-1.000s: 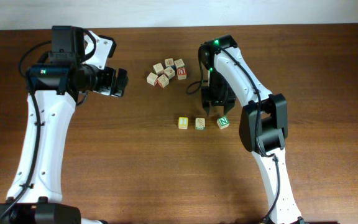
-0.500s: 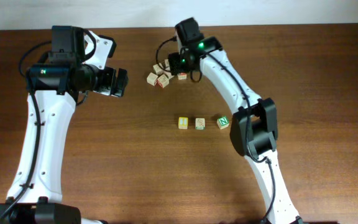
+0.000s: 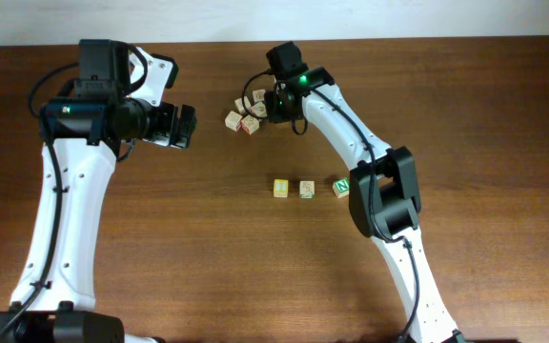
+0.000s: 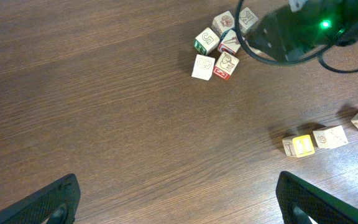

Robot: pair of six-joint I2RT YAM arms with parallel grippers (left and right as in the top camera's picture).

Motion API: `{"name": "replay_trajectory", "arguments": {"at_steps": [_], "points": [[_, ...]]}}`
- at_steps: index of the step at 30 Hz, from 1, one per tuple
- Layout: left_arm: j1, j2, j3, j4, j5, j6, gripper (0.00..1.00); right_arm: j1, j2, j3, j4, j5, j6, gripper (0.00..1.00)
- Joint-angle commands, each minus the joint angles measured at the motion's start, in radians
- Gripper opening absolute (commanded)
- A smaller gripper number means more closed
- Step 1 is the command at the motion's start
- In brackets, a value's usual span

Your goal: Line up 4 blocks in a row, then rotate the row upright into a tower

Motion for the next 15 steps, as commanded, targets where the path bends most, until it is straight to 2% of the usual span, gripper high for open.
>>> {"name": "replay_trajectory", "arguments": {"at_steps": [1, 4, 6, 7, 9, 13, 15], "points": [[0.001, 0.003, 0.023, -0.001, 0.011, 0.008, 0.99, 0.010, -0.077, -0.009, -0.111, -0.163, 0.031, 0.21], [0.001, 0.003, 0.023, -0.001, 0.011, 0.009, 0.99, 0.072, -0.092, -0.010, -0.283, -0.308, 0.096, 0.21], [0.001, 0.003, 0.023, -0.001, 0.011, 0.009, 0.99, 0.138, -0.091, -0.010, -0.346, -0.304, 0.118, 0.22], [0.001, 0.003, 0.023, -0.001, 0.011, 0.009, 0.99, 0.169, -0.091, -0.010, -0.359, -0.275, 0.152, 0.22], [0.001, 0.003, 0.023, -0.001, 0.011, 0.009, 0.99, 0.223, -0.091, -0.010, -0.409, -0.071, 0.274, 0.23], [0.001, 0.003, 0.023, -0.001, 0.011, 0.009, 0.99, 0.233, -0.091, -0.019, -0.494, -0.007, 0.322, 0.24], [0.001, 0.003, 0.023, -0.001, 0.011, 0.009, 0.99, 0.233, -0.091, -0.037, -0.496, -0.006, 0.323, 0.31]]}}
